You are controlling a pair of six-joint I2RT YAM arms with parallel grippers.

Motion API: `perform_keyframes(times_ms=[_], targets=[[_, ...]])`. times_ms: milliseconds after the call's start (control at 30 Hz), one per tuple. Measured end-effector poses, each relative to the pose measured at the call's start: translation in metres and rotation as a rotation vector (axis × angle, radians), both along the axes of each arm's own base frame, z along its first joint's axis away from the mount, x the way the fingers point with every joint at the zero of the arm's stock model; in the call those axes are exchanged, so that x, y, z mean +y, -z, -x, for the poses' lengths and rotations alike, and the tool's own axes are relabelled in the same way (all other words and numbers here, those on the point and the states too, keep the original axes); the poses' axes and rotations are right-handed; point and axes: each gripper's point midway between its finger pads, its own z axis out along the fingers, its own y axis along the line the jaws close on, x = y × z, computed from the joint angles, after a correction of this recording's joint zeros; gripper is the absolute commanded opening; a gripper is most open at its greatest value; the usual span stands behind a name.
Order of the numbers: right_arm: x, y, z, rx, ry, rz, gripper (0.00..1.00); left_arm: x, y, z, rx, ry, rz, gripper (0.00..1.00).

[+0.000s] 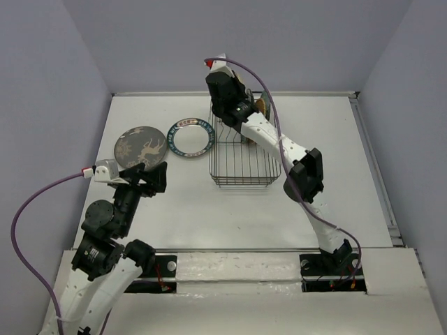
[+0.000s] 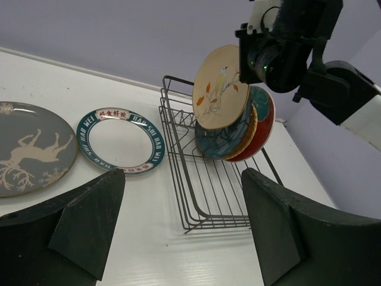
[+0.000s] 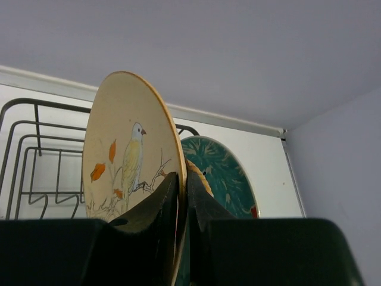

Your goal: Load the plates into the dish rack

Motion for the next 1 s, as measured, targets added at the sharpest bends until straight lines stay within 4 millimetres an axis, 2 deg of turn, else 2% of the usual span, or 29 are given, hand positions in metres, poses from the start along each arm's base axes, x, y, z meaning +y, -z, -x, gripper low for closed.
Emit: perform_keyframes(times_ms=[100,233,733,900,1000], targets=[[0.002,0.012,-0.008,0.005,0.007,0.07,0.07,0.0,0.0,0.0,0.0,0.002,0.0,0.9],[0.007,0.015,-0.008,-0.003,0.004,0.116,0.07,-0.001,0.0,0.001,-0.001,0.006,-0.001,0.9],[0.001,-0.01,-0.003,-0.061,0.052,0.171,0.07,-0.003,0.002,-0.001,0.007,0.008,-0.005,0.9],[-0.007,-0.001,0.003,-0.041,0.074,0.191,0.07,-0.003,0.002,-0.001,0.007,0.008,-0.005,0.9],[-0.006,0.015,0.003,-0.026,0.073,0.187,0.07,-0.003,0.002,-0.001,0.007,0.008,-0.005,0.9]])
